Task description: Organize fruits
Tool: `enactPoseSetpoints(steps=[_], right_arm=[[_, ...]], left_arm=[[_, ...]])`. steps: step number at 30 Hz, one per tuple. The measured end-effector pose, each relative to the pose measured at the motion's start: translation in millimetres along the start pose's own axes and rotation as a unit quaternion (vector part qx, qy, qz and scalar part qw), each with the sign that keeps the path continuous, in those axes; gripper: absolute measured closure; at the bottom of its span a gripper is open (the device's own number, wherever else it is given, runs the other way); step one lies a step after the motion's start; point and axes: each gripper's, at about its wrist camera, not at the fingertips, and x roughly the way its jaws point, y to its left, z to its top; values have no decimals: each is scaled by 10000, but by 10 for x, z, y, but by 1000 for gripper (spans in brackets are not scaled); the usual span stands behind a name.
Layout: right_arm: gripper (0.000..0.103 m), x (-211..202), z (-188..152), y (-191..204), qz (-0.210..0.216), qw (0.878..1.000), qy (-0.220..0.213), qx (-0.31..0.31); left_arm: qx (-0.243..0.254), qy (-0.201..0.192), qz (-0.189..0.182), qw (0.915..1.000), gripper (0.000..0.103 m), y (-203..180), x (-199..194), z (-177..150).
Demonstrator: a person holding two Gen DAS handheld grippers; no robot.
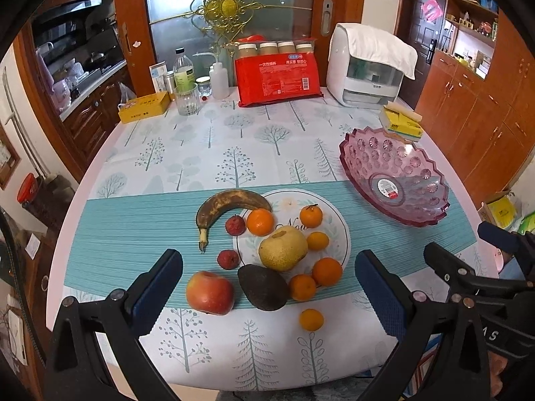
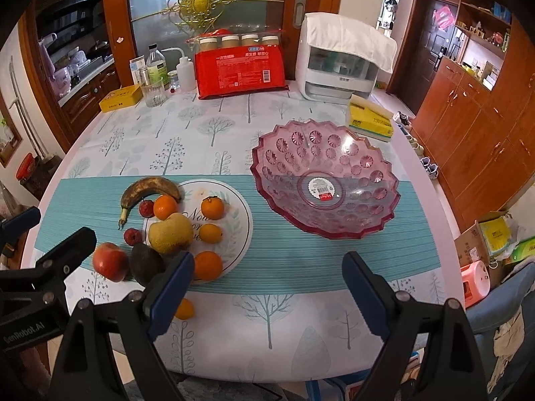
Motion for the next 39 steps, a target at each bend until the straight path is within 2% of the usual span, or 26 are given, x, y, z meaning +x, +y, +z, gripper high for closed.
enactPoseSetpoints(steps=[24,39], right_arm=[[12,-29,133,-60,486,9980,-302,-267],[13,-25,116,-84,780,9954,-285,-473]], left_arm=[[-249,-216,398,9987,1,-84,-152,6],[-543,-66,548,9970,1,-70,-204,-49]])
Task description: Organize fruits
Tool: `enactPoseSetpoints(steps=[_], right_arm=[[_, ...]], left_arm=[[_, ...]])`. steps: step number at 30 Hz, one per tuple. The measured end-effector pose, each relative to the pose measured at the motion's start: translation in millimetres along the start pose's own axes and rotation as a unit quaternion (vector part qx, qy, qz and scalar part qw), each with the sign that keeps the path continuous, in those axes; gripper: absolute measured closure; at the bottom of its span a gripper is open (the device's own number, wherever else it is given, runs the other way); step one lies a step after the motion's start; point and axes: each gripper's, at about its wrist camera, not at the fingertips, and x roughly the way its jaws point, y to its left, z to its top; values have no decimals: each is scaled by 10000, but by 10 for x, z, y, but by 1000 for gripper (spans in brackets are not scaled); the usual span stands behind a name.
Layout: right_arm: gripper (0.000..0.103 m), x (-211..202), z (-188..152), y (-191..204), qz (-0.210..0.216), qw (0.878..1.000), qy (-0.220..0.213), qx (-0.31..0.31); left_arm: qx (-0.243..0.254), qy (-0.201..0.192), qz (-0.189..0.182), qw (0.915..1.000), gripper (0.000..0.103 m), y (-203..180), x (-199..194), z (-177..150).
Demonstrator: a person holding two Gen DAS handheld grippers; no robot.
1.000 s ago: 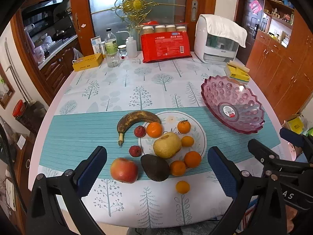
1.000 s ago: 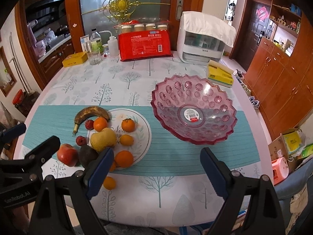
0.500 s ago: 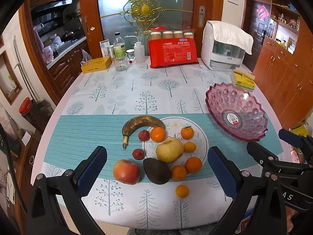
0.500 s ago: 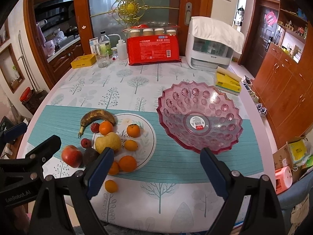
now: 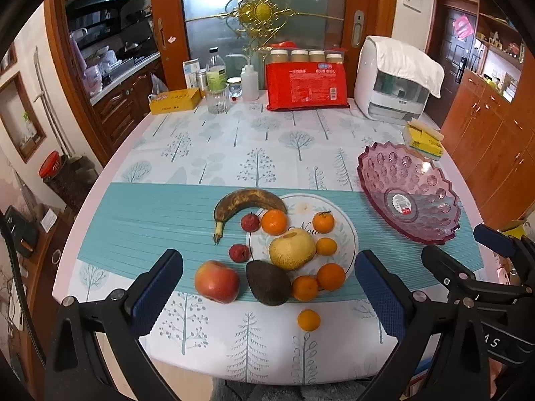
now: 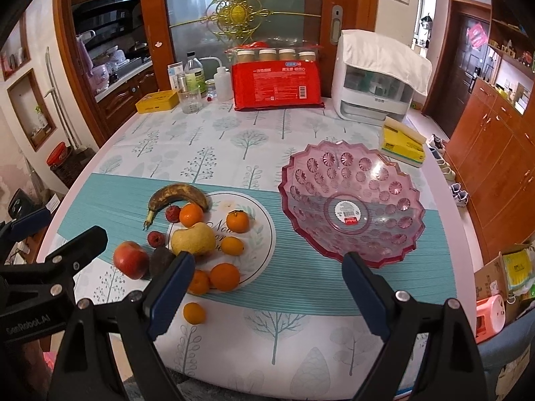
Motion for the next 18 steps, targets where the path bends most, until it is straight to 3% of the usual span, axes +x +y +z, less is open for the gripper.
enactPoseSetpoints(steps=[18], right_arm=[[13,425,-91,348,359,9974,363,-511]], left_arm=[[-141,587,289,9978,1,416,528,-184]])
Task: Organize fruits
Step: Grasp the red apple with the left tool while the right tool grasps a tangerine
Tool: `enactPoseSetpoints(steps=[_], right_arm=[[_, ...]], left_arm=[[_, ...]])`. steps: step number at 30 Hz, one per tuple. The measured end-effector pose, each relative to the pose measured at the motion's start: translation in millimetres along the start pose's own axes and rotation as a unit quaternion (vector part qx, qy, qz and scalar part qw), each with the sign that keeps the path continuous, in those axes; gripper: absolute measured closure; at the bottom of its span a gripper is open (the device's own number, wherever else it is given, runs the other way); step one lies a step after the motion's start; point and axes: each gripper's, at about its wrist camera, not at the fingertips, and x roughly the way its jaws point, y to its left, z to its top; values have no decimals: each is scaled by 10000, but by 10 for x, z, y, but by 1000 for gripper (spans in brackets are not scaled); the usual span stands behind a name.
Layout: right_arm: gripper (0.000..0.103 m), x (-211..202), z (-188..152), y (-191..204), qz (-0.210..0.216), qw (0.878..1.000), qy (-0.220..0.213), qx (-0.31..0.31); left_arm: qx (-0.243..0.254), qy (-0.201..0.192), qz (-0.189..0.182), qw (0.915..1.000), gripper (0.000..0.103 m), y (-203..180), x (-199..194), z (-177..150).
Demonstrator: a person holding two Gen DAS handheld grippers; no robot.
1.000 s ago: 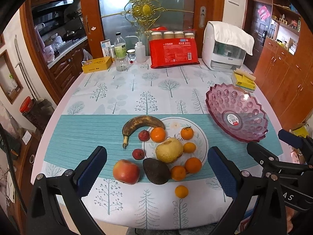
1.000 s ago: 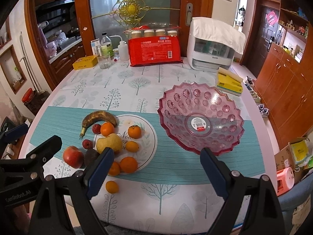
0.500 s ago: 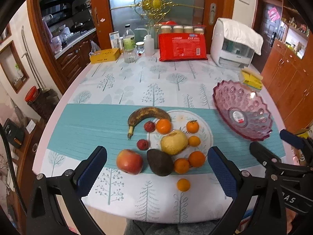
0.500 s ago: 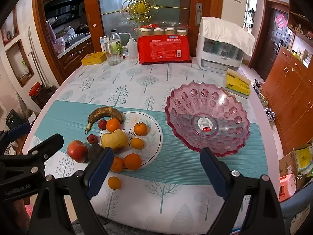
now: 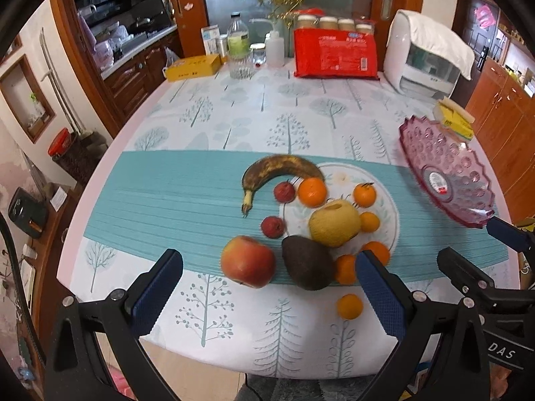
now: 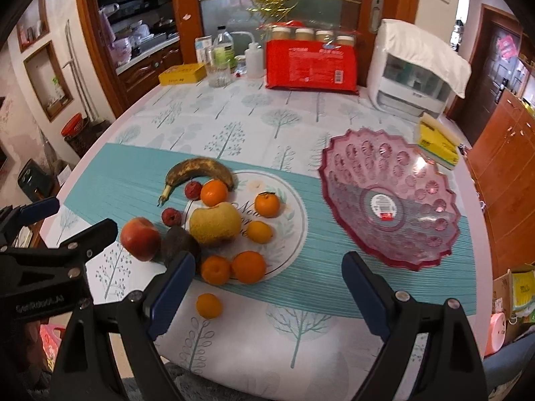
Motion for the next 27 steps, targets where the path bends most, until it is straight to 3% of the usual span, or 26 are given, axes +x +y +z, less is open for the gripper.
enactPoseSetpoints(steps=[9,16,27], right_arm=[[14,358,-136,109,274,9983,497,-94],[30,626,-296,232,608,9931,957,-300],[45,1054,-527,424,1028,9798,1664,-421]], left_arm=[[-16,396,90,9992,1,349,431,-237],[-404,860,-137,9954,2,624,821,-442],[-409,957,-177,9944,5,733,1138,-428]])
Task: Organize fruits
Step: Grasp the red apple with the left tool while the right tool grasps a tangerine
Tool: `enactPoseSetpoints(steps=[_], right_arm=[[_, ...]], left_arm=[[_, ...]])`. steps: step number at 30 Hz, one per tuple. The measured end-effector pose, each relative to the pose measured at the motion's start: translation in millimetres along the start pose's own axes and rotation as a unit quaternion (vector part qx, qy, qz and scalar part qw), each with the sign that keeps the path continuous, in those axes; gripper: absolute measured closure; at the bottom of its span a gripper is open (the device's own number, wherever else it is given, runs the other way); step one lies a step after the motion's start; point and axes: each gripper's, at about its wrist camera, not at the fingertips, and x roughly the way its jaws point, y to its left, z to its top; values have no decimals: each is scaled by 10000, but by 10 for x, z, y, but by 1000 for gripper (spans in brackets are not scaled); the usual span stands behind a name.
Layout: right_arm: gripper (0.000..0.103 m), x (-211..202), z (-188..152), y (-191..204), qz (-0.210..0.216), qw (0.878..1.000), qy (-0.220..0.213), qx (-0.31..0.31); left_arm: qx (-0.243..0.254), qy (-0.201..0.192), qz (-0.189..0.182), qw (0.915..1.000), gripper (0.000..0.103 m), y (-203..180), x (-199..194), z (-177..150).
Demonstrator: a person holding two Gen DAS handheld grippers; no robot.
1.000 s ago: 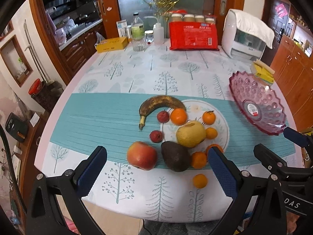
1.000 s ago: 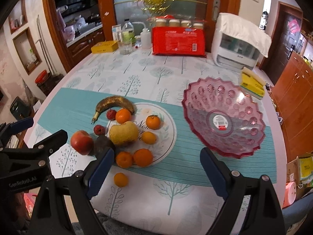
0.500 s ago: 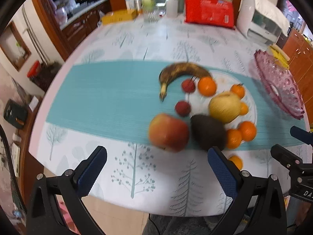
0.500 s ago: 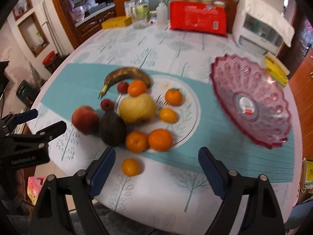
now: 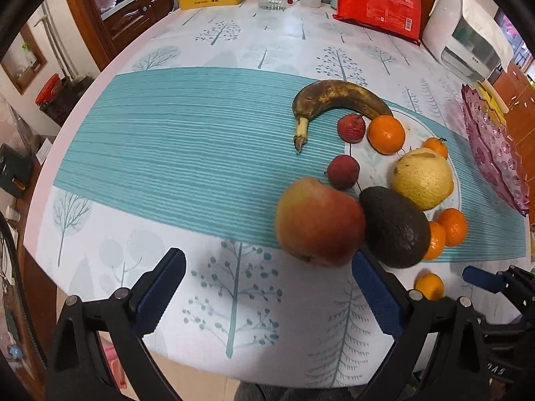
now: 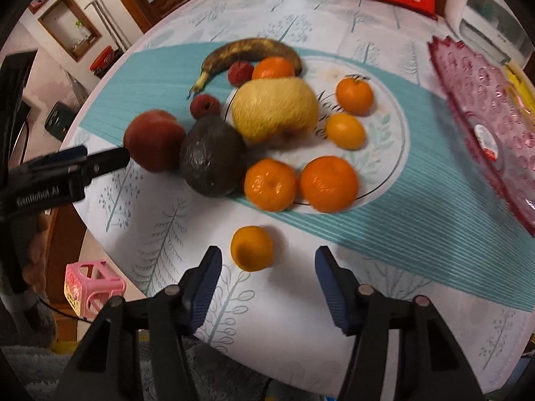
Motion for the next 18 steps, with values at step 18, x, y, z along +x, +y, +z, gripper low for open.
enactPoseSetpoints(steps=[18], right_arm=[[72,278,17,131,-153,9986,336,-386]], left_arm=[[396,235,-421,9981,11,-225,196,271]])
